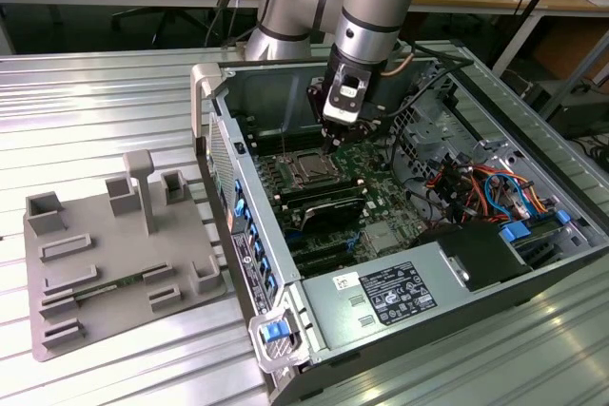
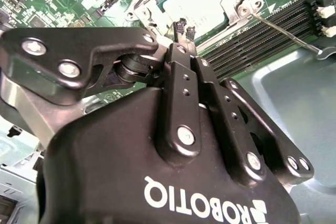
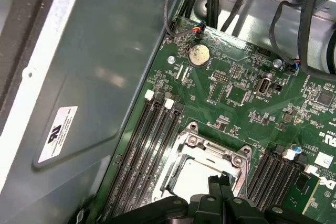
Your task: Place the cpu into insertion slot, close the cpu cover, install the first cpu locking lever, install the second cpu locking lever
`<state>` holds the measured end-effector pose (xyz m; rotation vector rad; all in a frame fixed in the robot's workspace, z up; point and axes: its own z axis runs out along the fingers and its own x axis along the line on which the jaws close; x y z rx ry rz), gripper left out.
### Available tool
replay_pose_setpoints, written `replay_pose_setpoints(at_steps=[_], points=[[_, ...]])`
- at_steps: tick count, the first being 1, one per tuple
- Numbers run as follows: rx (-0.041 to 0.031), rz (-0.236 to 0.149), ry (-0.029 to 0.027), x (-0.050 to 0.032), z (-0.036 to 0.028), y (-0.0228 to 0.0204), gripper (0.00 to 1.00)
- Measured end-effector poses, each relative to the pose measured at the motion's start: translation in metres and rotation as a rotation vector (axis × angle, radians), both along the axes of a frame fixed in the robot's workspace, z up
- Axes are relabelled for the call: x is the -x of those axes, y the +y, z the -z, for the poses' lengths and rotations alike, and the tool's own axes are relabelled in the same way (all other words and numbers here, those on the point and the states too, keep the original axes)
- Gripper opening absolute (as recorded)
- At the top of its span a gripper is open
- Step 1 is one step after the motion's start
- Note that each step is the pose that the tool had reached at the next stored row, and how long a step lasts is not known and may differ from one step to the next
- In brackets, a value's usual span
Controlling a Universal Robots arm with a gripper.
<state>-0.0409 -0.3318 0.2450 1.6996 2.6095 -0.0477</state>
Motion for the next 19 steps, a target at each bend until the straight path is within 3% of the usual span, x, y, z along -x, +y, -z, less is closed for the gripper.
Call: replay_pose_setpoints(at_steps=[19], points=[[0.0000, -0.101, 0.0000, 0.0000, 0.0000, 0.0000, 0.11]])
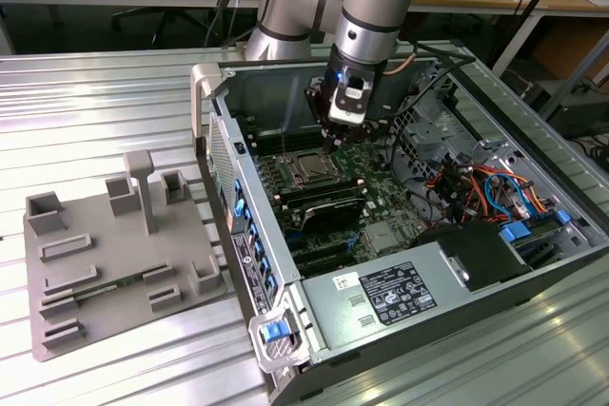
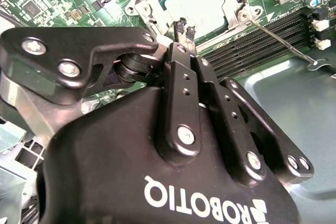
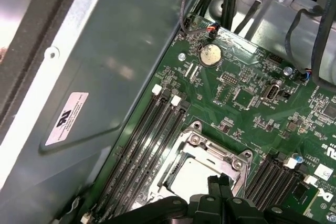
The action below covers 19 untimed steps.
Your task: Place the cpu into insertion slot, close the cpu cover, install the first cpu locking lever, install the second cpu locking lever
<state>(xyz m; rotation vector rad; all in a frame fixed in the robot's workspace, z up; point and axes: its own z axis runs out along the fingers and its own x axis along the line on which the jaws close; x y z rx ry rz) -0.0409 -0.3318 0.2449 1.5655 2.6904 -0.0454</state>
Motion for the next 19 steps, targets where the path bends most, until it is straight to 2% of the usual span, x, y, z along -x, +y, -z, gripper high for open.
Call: replay_pose_setpoints(at_steps=[19], points=[[0.0000, -0.100, 0.0000, 0.0000, 0.0000, 0.0000, 0.11]])
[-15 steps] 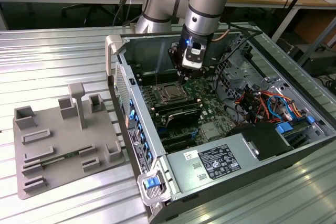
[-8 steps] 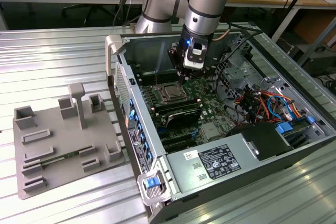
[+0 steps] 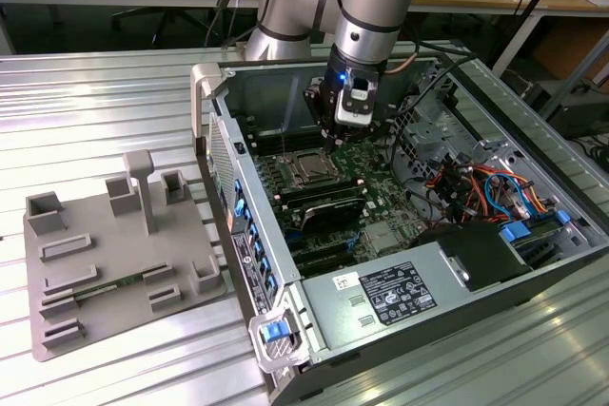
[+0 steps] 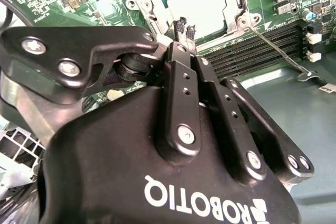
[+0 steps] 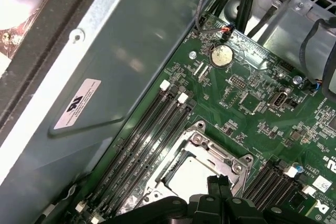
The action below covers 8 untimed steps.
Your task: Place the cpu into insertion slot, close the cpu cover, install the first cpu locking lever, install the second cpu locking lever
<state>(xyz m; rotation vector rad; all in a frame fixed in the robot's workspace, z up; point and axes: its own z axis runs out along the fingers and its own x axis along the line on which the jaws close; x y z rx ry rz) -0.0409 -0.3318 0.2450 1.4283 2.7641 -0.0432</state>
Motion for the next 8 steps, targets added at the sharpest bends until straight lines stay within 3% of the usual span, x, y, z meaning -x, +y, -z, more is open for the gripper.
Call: replay_pose_setpoints(at_steps=[7, 8], points=[[0.0000, -0.027, 0.0000, 0.0000, 0.0000, 0.0000, 0.11], [0.0000, -0.052, 0.0000, 0.0000, 0.0000, 0.0000, 0.11]])
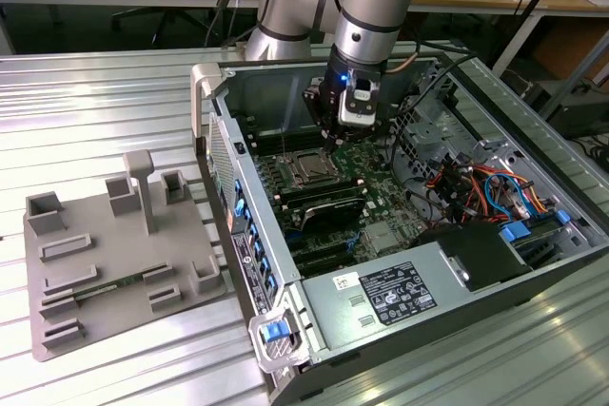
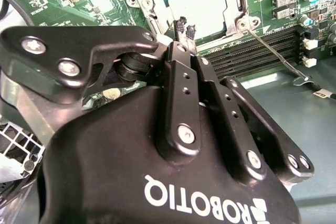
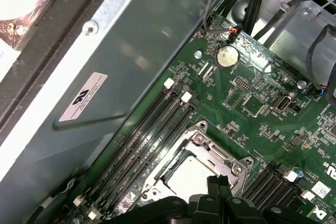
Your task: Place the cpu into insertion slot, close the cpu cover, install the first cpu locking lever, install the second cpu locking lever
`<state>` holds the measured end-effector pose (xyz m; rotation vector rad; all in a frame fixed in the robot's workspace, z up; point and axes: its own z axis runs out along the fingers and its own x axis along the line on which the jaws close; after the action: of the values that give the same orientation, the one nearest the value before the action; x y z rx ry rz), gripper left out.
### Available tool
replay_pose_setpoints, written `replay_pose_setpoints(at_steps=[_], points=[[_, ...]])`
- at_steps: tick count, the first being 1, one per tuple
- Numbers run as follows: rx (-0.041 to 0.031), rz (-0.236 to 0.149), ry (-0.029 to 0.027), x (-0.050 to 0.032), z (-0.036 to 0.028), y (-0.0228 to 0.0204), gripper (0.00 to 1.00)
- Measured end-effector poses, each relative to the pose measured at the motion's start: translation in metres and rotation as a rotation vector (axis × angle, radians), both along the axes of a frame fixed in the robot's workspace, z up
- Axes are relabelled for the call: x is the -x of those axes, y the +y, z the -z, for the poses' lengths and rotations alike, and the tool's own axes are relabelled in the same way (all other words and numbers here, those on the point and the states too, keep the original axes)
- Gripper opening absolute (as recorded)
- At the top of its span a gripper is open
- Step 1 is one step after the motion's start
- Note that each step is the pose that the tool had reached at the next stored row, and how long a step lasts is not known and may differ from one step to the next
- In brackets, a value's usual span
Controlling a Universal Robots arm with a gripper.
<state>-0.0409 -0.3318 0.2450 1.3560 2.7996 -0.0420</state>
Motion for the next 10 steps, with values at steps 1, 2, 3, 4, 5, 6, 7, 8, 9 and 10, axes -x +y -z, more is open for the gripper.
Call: replay_pose_setpoints(at_steps=[1, 2, 3, 4, 5, 6, 7, 8, 9, 10], points=[[0.0000, -0.004, 0.0000, 0.0000, 0.0000, 0.0000, 0.11], [0.0000, -0.007, 0.0000, 0.0000, 0.0000, 0.0000, 0.11], [-0.0001, -0.014, -0.0001, 0.0000, 0.0000, 0.0000, 0.11], [-0.0001, -0.020, 0.0000, 0.0000, 0.0000, 0.0000, 0.11], [-0.0001, -0.024, 0.0000, 0.0000, 0.0000, 0.0000, 0.11], [0.0000, -0.027, 0.0000, 0.0000, 0.0000, 0.0000, 0.11], [-0.0001, -0.031, 0.0000, 0.0000, 0.0000, 0.0000, 0.11], [0.0000, -0.035, 0.0000, 0.0000, 0.0000, 0.0000, 0.11], [0.0000, -0.039, 0.0000, 0.0000, 0.0000, 0.0000, 0.11], [0.0000, -0.042, 0.0000, 0.0000, 0.0000, 0.0000, 0.11]])
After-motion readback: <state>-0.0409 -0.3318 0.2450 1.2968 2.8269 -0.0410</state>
